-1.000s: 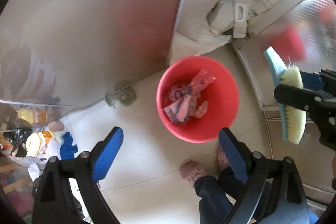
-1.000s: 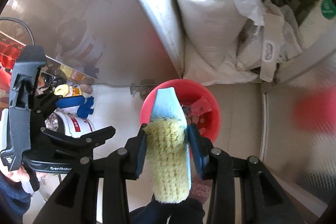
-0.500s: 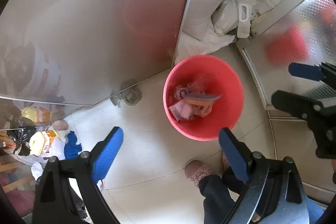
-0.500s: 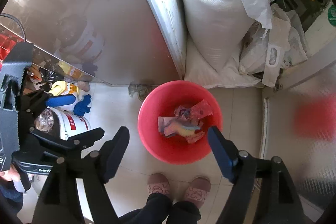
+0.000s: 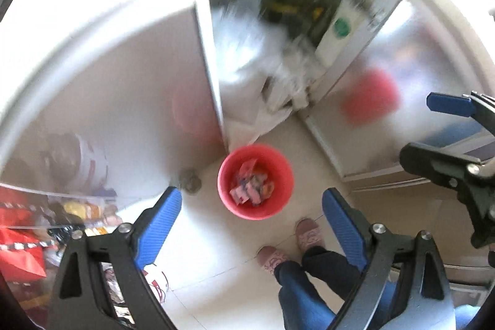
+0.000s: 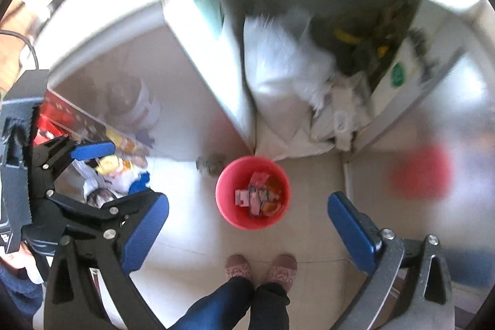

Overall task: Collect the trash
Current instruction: 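Raise both open tools back up toward the counter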

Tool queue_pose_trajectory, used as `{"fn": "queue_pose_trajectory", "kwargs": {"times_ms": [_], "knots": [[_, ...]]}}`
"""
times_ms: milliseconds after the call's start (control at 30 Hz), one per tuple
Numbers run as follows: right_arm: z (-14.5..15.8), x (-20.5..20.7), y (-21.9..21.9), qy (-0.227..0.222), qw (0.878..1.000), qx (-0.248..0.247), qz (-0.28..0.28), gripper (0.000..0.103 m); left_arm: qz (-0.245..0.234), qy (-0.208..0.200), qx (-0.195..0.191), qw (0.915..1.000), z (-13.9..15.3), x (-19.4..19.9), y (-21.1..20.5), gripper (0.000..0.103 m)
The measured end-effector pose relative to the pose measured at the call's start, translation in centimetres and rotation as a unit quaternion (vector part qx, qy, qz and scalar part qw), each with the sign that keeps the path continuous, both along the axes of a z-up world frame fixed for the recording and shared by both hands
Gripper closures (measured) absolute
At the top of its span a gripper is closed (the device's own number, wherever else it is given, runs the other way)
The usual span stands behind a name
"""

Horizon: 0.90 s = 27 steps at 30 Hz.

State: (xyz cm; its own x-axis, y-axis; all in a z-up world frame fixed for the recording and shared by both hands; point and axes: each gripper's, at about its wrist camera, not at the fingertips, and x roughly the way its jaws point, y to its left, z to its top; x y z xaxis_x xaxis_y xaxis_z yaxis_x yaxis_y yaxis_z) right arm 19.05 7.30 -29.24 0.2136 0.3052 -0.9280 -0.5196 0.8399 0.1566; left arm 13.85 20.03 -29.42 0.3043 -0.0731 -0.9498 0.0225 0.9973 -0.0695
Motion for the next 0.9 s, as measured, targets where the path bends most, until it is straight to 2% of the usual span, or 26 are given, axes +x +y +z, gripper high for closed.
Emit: {"fn": "queue_pose_trajectory", "kwargs": {"times_ms": [167, 300, 400, 467, 667, 900], "knots": [[8.5, 0.0, -2.3, -0.036, 0.998, 0.008, -0.042, 0.001, -0.009, -0.045, -0.018, 0.9988, 8.8, 0.5, -1.5, 0.012], [13.6, 0.6, -4.6, -0.066, 0.995, 0.012, -0.077, 0.001, -0.034, -0.070, 0.007, 0.9969, 13.2, 2.0, -3.5, 0.012], [16.1, 1.8, -6.7, -0.078, 0.991, 0.013, -0.107, 0.001, -0.056, -0.094, 0.010, 0.9939, 16.4, 3.5, -5.0, 0.012], [17.4, 2.5, -7.7, -0.091, 0.988, 0.011, -0.128, 0.001, -0.073, -0.112, 0.014, 0.9909, 18.2, 5.1, -6.3, 0.000], [20.4, 5.5, -11.3, -0.121, 0.976, 0.025, -0.181, 0.001, -0.134, -0.134, 0.026, 0.9815, 21.2, 11.0, -10.6, 0.000], [21.1, 12.5, -15.9, -0.130, 0.968, 0.029, -0.213, 0.001, -0.186, -0.124, 0.027, 0.9744, 21.1, 20.2, -17.0, 0.000]]}}
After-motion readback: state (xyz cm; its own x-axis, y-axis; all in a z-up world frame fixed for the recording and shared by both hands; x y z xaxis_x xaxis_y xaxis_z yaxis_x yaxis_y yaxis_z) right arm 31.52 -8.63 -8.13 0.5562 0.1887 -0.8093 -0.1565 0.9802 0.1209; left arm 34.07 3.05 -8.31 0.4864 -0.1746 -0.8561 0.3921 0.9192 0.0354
